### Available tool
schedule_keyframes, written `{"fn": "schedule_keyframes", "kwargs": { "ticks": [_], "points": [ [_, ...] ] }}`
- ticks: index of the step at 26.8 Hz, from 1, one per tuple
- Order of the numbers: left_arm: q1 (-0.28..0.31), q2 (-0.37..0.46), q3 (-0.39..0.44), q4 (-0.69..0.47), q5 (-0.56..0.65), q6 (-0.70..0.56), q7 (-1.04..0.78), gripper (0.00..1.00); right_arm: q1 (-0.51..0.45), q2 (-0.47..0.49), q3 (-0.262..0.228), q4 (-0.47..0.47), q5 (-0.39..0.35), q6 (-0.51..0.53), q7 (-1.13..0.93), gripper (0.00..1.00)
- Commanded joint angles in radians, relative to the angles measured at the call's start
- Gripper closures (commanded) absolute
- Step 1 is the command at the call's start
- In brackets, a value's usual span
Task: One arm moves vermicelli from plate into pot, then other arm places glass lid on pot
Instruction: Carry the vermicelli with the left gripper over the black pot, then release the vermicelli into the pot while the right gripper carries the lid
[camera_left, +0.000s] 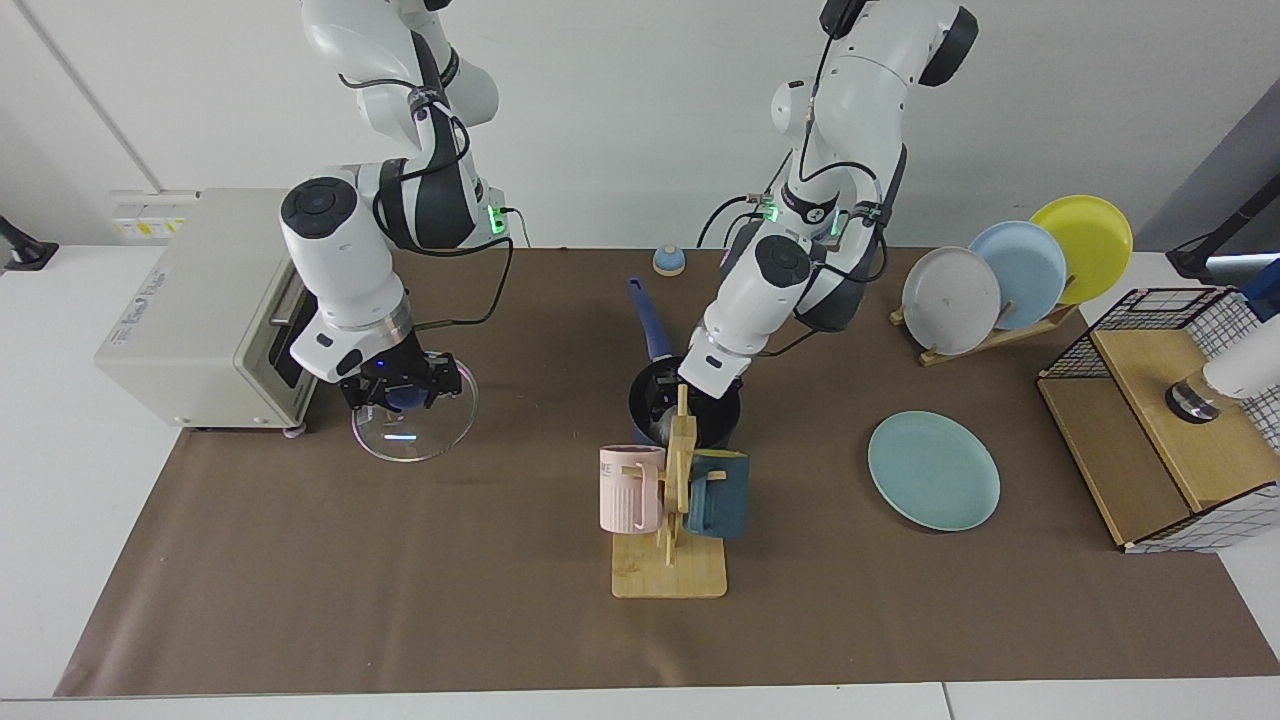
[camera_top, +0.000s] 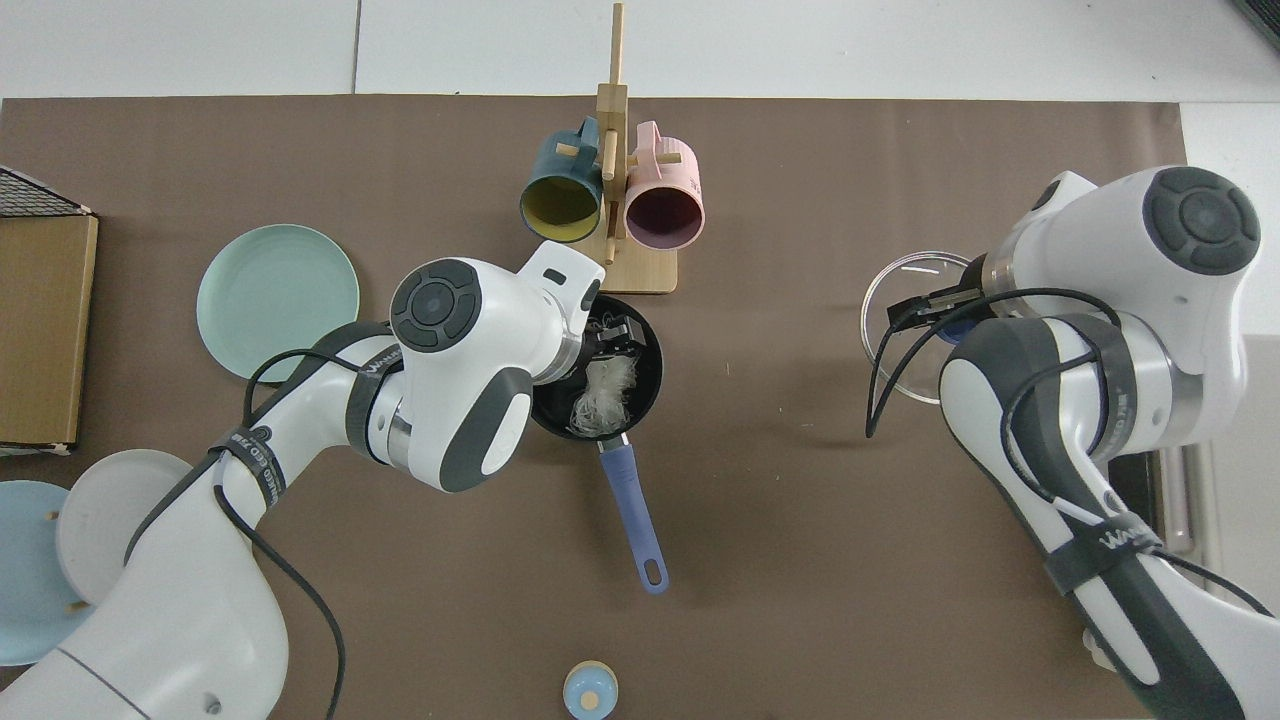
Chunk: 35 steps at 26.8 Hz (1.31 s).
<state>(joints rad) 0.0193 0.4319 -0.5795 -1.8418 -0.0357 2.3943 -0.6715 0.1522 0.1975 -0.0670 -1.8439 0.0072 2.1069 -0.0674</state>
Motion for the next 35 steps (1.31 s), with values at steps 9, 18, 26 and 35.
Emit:
{"fn": "schedule_keyframes", "kwargs": {
  "ticks": [9, 18, 26, 35],
  "points": [
    [0.019, -0.128, 0.072, 0.163, 0.017, -0.324, 0.073, 0.0, 0.049, -0.141, 0.065, -0.199, 0.01, 0.097, 0.237, 1.0],
    [0.039, -0.263, 0.21, 0.231, 0.03, -0.573, 0.263, 0.0, 0.056, -0.115, 0.248, -0.143, -0.047, 0.088, 0.633, 1.0],
    [0.07, -0.39, 0.383, 0.23, 0.028, -0.716, 0.562, 0.0, 0.084, -0.009, 0.381, 0.004, -0.153, 0.012, 0.922, 1.0],
    [0.071, -0.432, 0.478, 0.214, 0.028, -0.727, 0.676, 0.0, 0.17, 0.201, 0.428, 0.256, -0.266, -0.091, 1.17, 1.0]
  ]
}}
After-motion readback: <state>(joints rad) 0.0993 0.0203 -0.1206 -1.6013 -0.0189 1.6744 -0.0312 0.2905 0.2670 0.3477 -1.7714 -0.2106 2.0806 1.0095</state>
